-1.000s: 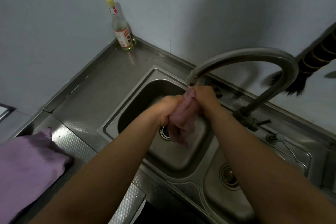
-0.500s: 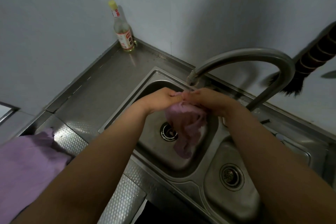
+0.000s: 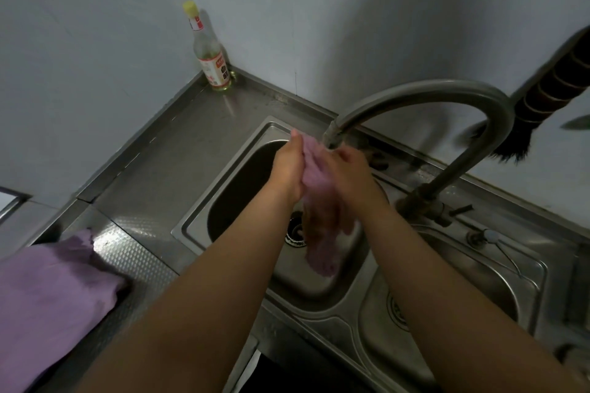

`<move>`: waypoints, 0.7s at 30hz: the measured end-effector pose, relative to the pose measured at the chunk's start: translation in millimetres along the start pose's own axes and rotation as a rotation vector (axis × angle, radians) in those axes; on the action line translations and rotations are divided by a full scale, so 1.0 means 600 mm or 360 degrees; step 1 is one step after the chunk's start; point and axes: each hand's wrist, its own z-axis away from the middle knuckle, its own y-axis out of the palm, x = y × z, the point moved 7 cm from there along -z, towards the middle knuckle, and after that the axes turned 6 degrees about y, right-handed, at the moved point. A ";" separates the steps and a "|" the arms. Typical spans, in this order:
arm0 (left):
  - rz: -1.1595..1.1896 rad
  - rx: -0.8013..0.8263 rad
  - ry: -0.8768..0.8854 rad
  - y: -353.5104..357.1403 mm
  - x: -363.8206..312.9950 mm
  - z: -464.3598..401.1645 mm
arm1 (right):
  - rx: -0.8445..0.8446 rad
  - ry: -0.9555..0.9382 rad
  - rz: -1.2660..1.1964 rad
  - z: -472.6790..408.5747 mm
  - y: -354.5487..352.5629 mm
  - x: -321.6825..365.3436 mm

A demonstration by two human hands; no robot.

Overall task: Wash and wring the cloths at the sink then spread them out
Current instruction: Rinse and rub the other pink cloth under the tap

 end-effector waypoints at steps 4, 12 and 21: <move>-0.0157 -0.0036 -0.0112 0.046 0.035 0.039 | -0.0326 0.0270 -0.0120 -0.037 -0.024 -0.020; -0.0208 -0.0131 -0.0192 0.041 0.049 0.037 | -0.0299 0.0287 0.0069 -0.036 -0.014 -0.033; -0.0427 -0.0003 -0.0190 0.031 0.058 0.026 | -0.0327 0.0339 0.0046 -0.033 -0.013 -0.038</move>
